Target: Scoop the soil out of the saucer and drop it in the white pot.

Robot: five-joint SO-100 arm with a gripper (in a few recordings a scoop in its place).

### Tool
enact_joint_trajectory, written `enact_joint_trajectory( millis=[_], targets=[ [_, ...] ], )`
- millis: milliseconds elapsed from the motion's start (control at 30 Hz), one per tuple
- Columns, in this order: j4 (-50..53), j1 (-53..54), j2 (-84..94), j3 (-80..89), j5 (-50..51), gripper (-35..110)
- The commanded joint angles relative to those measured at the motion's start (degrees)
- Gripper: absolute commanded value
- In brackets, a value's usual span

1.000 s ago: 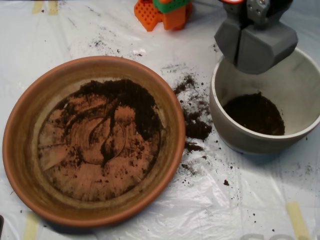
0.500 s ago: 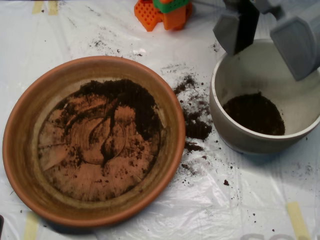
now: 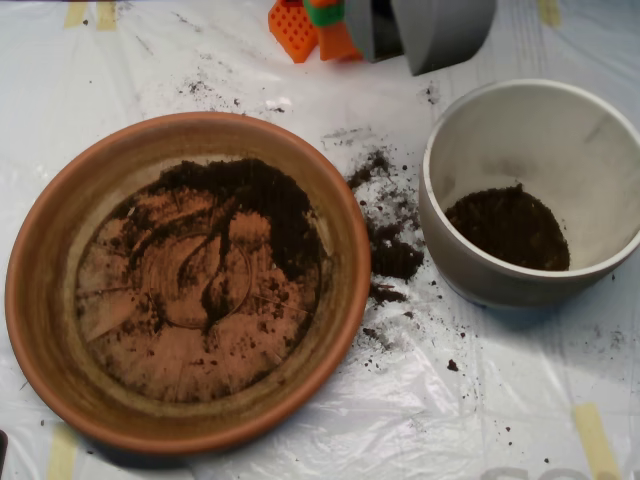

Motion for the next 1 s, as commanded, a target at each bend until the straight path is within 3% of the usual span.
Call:
enact_joint_trajectory(
  millis=[0,533,967],
  targets=[
    [-3.69,1.23,11.25,7.38,-1.67,15],
    [-5.89,0.97,37.27,32.17,-3.08,10],
    [-8.00,2.29,42.36,39.73,-2.02,4]
  ],
)
